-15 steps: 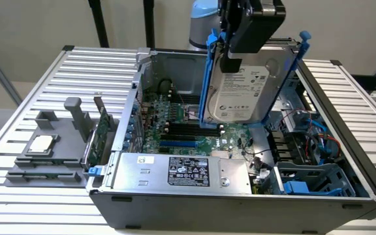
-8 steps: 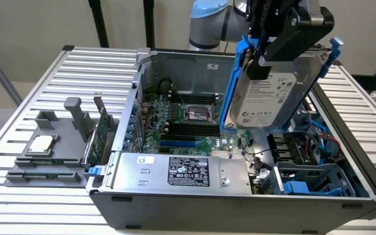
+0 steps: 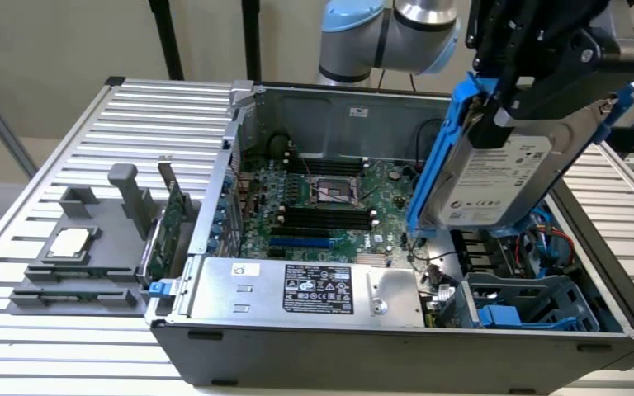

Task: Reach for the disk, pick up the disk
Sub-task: 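Pick up the disk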

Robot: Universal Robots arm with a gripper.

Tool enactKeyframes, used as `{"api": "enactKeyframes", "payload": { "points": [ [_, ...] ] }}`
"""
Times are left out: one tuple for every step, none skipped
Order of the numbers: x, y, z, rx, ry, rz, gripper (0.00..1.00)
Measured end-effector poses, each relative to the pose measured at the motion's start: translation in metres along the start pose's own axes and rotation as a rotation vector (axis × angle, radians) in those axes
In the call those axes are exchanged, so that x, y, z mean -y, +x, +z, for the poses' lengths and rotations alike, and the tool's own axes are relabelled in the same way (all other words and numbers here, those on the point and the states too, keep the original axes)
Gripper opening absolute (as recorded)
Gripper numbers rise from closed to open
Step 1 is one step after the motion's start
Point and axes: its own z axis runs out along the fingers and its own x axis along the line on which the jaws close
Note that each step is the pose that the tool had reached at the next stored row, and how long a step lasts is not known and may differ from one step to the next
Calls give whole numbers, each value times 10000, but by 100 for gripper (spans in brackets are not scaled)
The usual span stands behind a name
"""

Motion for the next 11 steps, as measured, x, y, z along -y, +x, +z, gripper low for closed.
{"api": "enactKeyframes", "payload": {
  "points": [
    [38, 20, -1, 0, 0, 0, 33],
    [75, 40, -1, 1, 0, 1, 33],
    [112, 60, -2, 1, 0, 0, 33],
    [148, 80, -3, 0, 0, 0, 33],
    [185, 101, -3, 1, 0, 0, 33],
    [222, 120, -5, 0, 0, 1, 33],
    [258, 141, -5, 0, 0, 0, 33],
    [292, 162, -6, -1, -1, 0, 33],
    [325, 183, -7, 0, -1, 0, 33],
    [356, 206, -7, 1, -2, 0, 33],
    [385, 229, -8, 1, -3, 1, 33]
  ]
}}
